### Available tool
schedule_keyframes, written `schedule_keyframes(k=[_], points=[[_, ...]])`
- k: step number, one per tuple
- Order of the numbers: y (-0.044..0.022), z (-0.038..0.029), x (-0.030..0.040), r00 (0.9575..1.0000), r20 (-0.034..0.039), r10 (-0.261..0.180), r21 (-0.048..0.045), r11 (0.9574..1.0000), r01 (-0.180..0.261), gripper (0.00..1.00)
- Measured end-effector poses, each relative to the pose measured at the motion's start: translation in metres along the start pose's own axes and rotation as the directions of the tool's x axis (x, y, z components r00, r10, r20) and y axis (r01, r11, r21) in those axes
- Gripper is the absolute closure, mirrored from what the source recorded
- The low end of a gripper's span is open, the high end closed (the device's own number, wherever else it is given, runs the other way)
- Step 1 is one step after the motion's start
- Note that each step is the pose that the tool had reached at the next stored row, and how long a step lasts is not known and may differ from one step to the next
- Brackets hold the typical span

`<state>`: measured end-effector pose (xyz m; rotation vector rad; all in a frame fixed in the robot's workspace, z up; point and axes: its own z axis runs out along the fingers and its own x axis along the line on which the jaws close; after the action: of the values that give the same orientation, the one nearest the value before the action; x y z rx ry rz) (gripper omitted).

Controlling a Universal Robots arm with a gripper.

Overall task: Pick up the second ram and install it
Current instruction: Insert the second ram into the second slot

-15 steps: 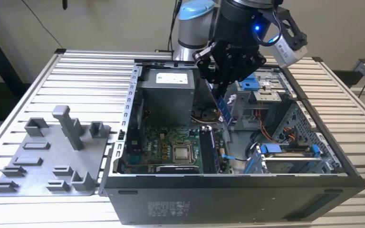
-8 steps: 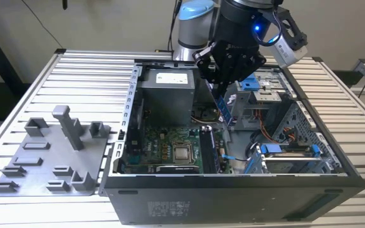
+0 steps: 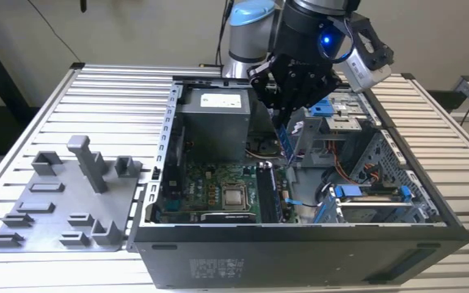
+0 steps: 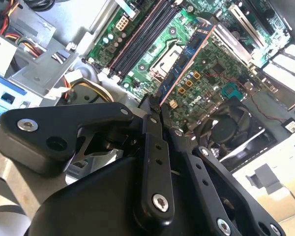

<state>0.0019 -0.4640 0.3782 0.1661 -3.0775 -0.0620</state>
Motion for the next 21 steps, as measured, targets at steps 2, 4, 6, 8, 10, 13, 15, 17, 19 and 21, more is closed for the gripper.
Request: schedule_keyframes(k=[2,4,6,8,10,13,15,17,19,21], points=[[-0.0001,0.0017,-0.0001,0.9998,0.0023,0.021,0.0003,0.9998,-0.021,0.86],[-0.0001,0.0032,-0.0002,0.9993,0.0053,0.037,0.0007,0.9993,-0.037,0.86],[-0.0002,0.0038,-0.0003,0.9991,0.0081,0.042,0.0008,0.9991,-0.042,0.86],[-0.0002,0.0038,-0.0003,0.9991,0.0083,0.042,0.0008,0.9991,-0.042,0.86],[-0.0002,0.0039,-0.0002,0.9991,0.0085,0.042,0.0007,0.9991,-0.042,0.86],[-0.0001,0.0045,-0.0003,0.9990,0.0090,0.043,0.0006,0.9991,-0.043,0.86],[-0.0002,0.0055,-0.0003,0.9990,0.0103,0.044,0.0019,0.9990,-0.044,0.86],[-0.0003,0.0069,-0.0004,0.9989,0.0121,0.046,0.0021,0.9989,-0.046,0.86],[-0.0004,0.0086,-0.0005,0.9986,0.0137,0.051,0.0025,0.9987,-0.051,0.86],[-0.0004,0.0107,-0.0006,0.9982,0.0152,0.059,0.0034,0.9983,-0.059,0.86]])
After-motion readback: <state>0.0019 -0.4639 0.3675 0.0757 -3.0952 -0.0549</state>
